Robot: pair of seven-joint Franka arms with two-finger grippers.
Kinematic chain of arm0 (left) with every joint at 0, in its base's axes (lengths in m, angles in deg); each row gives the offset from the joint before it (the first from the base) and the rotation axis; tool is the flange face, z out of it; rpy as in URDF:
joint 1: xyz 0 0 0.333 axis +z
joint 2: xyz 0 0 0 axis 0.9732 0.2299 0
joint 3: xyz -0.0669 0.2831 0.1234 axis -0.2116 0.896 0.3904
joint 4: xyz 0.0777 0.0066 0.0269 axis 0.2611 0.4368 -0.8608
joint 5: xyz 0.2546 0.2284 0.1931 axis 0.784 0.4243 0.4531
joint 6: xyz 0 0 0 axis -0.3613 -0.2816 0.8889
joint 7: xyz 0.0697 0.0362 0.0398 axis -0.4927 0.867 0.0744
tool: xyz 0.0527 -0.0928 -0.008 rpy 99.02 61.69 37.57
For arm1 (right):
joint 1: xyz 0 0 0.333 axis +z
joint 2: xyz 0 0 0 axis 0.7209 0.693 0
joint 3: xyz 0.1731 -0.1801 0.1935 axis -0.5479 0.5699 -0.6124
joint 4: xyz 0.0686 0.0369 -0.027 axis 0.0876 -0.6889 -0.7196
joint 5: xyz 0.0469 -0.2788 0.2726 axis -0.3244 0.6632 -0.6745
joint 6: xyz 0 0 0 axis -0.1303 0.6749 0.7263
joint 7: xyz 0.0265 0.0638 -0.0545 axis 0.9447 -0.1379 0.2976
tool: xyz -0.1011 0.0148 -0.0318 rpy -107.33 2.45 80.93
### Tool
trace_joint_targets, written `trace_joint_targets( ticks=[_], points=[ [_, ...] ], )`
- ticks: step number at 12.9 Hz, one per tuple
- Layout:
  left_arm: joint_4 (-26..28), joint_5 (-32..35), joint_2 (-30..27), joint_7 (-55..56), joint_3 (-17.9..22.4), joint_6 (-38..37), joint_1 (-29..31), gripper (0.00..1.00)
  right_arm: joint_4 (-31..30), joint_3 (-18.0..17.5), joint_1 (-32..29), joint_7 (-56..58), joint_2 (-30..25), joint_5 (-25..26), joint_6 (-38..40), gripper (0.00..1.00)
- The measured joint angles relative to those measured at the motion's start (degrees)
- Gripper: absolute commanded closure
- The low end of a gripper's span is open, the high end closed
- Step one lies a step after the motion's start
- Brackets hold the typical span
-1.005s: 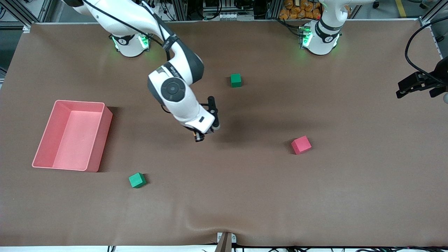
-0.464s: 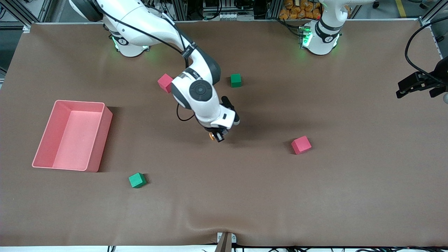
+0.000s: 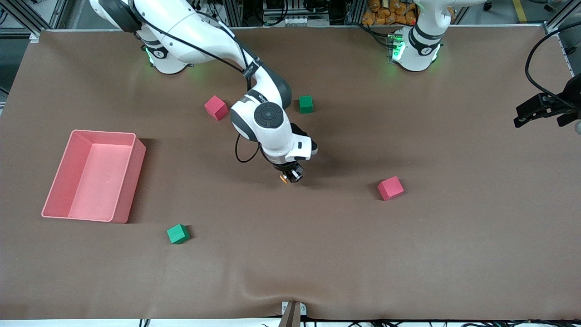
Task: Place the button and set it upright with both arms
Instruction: 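Lift the switch out of the tray with the right gripper toward mid-table, then lower the switch onto the table with the right gripper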
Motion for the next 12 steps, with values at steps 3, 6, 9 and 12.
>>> trace_joint_targets(
  ticks=[3,6,9,12],
  points=[
    [0.0,0.0,0.0,0.0,0.0,0.0,-0.1,0.00,0.2,0.4,-0.1,-1.7,1.3,-0.1,-0.6,0.98],
    [0.0,0.0,0.1,0.0,-0.1,0.0,-0.1,0.00,0.2,0.6,-0.1,-13.1,1.7,-0.2,-1.5,0.98],
    [0.0,0.0,0.4,0.0,-0.1,0.0,-0.1,0.00,0.2,0.5,-0.1,-25.7,1.8,-0.2,-0.5,0.98],
    [0.1,0.0,0.7,0.0,-0.2,0.0,-0.1,0.00,0.2,0.5,0.0,-34.1,1.9,-0.2,1.1,0.98]
  ],
)
